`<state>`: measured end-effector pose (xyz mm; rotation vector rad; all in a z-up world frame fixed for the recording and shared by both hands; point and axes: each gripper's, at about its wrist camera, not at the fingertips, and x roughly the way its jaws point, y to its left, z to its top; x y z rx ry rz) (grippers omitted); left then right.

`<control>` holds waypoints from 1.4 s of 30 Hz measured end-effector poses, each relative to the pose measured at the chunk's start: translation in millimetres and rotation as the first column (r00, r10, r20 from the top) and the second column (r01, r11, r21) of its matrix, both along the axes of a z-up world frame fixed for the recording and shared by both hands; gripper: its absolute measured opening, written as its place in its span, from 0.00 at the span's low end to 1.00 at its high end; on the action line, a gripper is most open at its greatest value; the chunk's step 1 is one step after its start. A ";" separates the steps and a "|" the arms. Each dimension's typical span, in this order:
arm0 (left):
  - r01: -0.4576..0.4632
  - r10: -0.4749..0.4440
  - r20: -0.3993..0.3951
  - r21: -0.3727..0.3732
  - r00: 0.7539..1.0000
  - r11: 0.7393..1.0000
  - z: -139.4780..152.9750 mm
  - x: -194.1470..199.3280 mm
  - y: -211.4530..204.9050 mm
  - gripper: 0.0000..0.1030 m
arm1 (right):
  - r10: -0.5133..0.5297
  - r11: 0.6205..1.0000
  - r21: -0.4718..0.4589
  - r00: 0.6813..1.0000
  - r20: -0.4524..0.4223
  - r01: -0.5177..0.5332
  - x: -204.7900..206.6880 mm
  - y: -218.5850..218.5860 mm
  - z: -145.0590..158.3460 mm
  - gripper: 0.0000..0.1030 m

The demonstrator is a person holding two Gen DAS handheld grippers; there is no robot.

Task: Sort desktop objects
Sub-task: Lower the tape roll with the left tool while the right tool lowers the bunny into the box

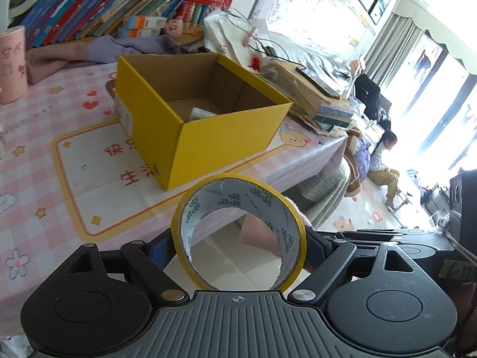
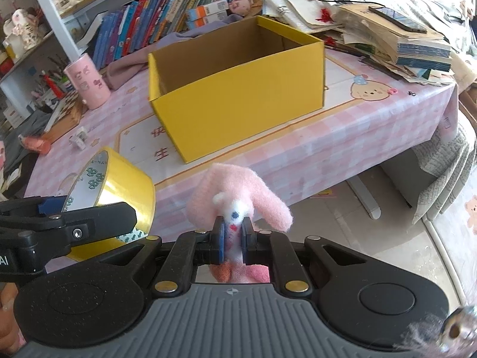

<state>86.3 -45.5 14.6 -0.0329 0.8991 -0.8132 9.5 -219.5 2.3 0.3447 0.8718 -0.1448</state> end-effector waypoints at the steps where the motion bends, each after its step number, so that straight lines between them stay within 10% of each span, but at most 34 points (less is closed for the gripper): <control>1: 0.003 -0.003 0.000 0.001 1.000 1.000 -0.4 1.1 -5.0 0.85 | -0.004 1.000 0.001 1.000 -0.001 0.004 0.2 -4.6 -0.4 0.09; 19: -0.064 0.068 0.111 -0.038 0.992 0.997 25.5 19.0 -93.6 0.85 | 0.093 0.991 -0.106 0.987 0.133 -0.079 34.3 -94.2 28.5 0.09; 32: -0.304 0.296 0.292 -0.020 0.909 0.952 58.1 65.2 -125.2 0.85 | 0.275 0.961 -0.102 0.913 0.301 -0.256 124.0 -140.3 64.2 0.09; 42: -0.404 0.354 0.316 0.106 0.880 0.909 30.4 124.3 -137.6 0.85 | 0.411 0.912 -0.105 0.890 0.198 -0.398 210.5 -145.5 32.8 0.09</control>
